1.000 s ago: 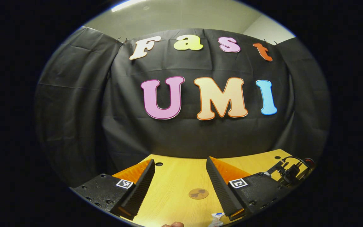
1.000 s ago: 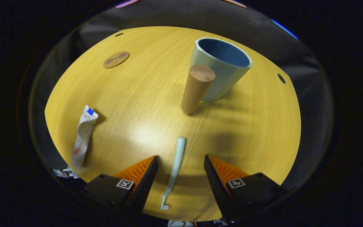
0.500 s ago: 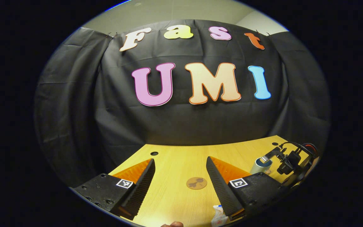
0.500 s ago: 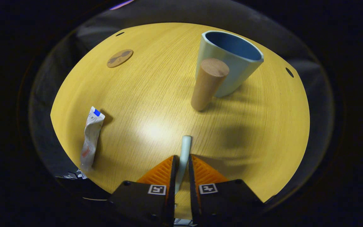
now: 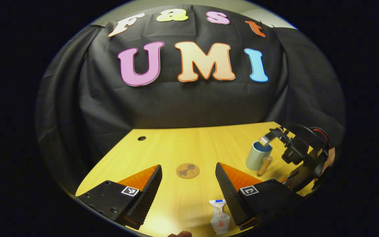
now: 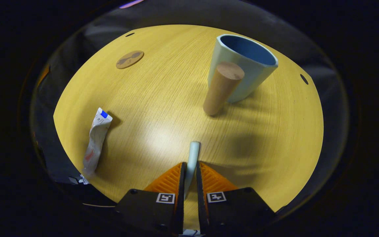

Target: Put the toothbrush and toothpaste on the desktop into the cup, then pick up the cup and place it on the coaster on the desktop.

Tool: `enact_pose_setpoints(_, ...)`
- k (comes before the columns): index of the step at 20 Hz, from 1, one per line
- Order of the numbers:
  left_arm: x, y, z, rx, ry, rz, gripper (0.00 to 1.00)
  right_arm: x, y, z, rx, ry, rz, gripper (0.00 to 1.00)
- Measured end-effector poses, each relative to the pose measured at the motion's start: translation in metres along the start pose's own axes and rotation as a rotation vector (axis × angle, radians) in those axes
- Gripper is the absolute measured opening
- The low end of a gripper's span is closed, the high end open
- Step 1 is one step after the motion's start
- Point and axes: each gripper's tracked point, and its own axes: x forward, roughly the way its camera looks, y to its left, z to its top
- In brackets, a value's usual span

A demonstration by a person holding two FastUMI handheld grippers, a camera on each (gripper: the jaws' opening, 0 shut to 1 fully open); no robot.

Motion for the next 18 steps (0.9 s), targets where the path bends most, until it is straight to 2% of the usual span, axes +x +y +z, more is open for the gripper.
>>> enact_pose_setpoints(4, 0.01, -0.019, -0.041, 0.018, 0.127, -0.044, 0.95, 0.0, 0.0, 0.0, 0.001, -0.016, 0.005, 0.21)
enact_pose_setpoints(5, 0.011, -0.024, -0.052, 0.023, 0.164, -0.053, 0.95, 0.001, 0.0, -0.001, 0.002, -0.019, 0.004, 0.18)
enact_pose_setpoints(7, 0.011, -0.033, -0.077, 0.027, 0.246, -0.071, 0.95, 0.0, 0.0, -0.001, 0.004, -0.023, 0.003, 0.21)
enact_pose_setpoints(9, 0.013, -0.039, -0.098, 0.03, 0.316, -0.086, 0.95, 0.0, 0.0, 0.0, 0.003, -0.027, 0.003, 0.18)
enact_pose_setpoints(10, 0.012, -0.042, -0.107, 0.033, 0.352, -0.09, 0.95, 0.0, 0.0, 0.0, 0.003, -0.029, 0.003, 0.21)
enact_pose_setpoints(18, 0.009, -0.058, -0.154, 0.031, 0.533, -0.113, 0.95, -0.001, 0.0, 0.0, 0.01, -0.051, 0.01, 0.21)
